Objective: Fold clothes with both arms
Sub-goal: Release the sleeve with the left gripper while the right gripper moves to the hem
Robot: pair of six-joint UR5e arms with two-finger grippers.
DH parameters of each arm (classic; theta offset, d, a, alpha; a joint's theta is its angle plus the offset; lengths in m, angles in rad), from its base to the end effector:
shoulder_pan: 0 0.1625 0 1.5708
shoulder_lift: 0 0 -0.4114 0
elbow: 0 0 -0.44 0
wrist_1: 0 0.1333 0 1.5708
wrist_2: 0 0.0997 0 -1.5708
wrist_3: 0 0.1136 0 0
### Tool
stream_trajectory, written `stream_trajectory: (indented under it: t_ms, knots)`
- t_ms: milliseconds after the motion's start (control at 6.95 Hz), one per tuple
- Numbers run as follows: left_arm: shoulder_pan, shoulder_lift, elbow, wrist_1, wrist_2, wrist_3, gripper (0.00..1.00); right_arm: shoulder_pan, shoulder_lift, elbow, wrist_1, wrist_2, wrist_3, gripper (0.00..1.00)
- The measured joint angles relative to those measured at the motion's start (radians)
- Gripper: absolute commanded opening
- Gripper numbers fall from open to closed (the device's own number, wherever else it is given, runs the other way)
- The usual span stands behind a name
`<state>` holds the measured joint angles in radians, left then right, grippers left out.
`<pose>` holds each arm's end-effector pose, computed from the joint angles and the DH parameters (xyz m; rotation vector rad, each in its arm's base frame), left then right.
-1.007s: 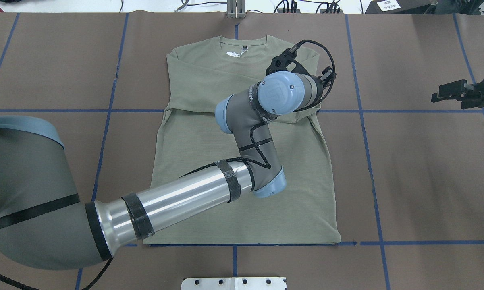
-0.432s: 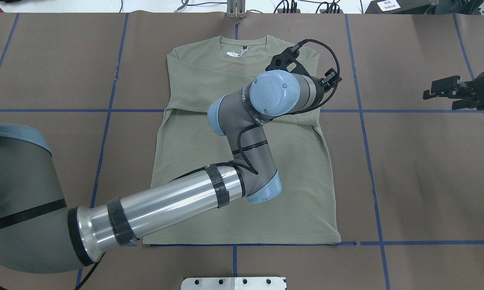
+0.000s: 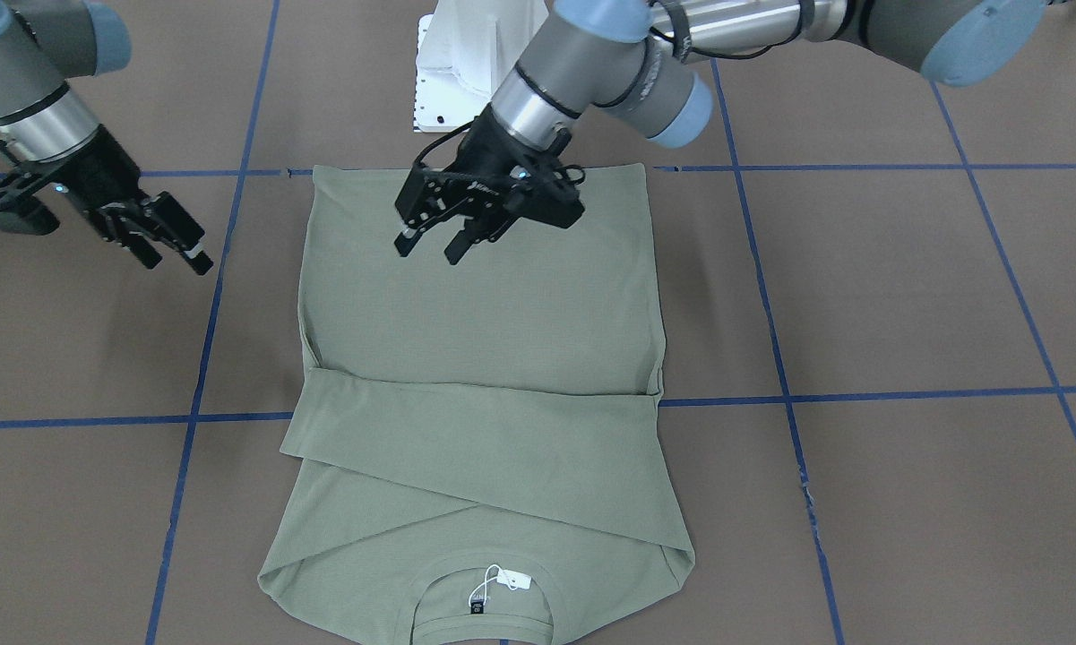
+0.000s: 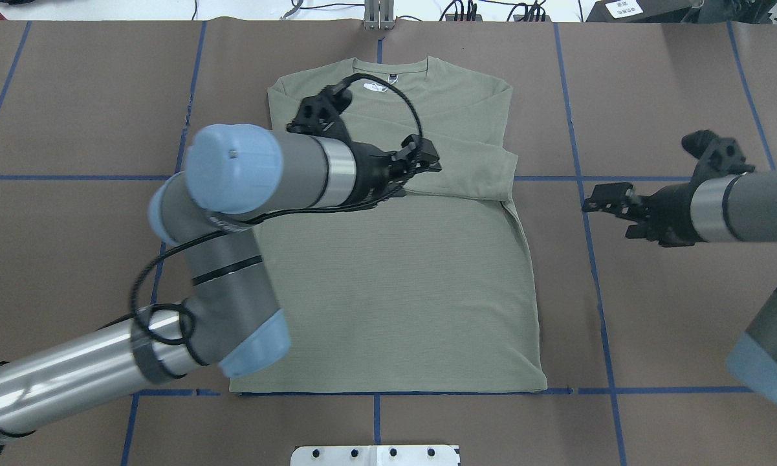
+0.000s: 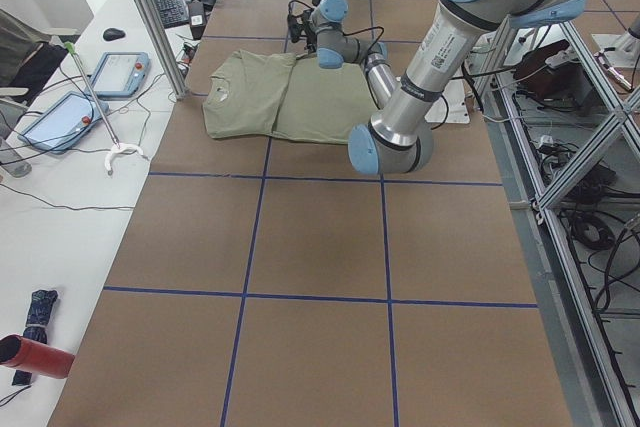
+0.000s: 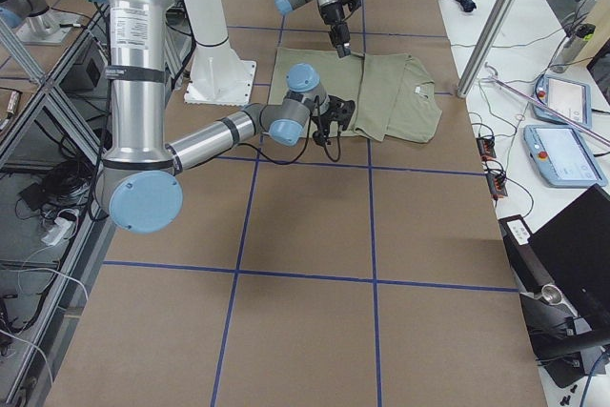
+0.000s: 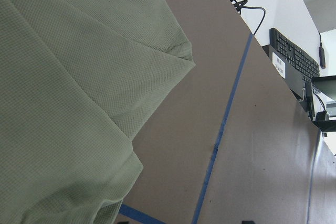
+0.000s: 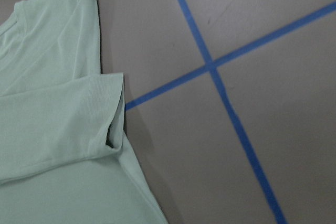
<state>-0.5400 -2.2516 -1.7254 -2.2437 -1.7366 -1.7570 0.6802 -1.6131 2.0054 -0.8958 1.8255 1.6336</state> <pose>0.5176 -0.4438 0.0634 0.1352 1.5204 -0.4568 -0.3490 -0.4170 0.3710 0.1046 -1.0947 0.5321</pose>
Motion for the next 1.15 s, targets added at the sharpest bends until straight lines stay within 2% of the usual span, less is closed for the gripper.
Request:
stream_trajectory:
  t_ms: [144,288,432,576,863,1151]
  knots:
    - [-0.01,0.091,-0.129,0.036,-0.012,0.028,0.73,-0.138,-0.01,0.039,-0.012,-0.138,0.107,0.99]
    - [-0.013,0.138,-0.197,0.052,-0.015,0.045,0.73,-0.285,-0.025,0.064,-0.024,-0.298,0.209,0.97]
    - [-0.013,0.154,-0.223,0.057,-0.013,0.051,0.73,-0.432,-0.041,0.084,-0.049,-0.469,0.3,0.95]
    - [-0.014,0.158,-0.234,0.058,-0.01,0.053,0.73,-0.542,-0.049,0.111,-0.102,-0.584,0.372,0.9]
    - [-0.014,0.162,-0.247,0.058,0.009,0.054,0.74,-0.676,-0.053,0.138,-0.199,-0.704,0.476,0.85]
    - [-0.012,0.163,-0.25,0.058,0.025,0.054,0.74,-0.724,-0.054,0.139,-0.257,-0.73,0.554,0.79]
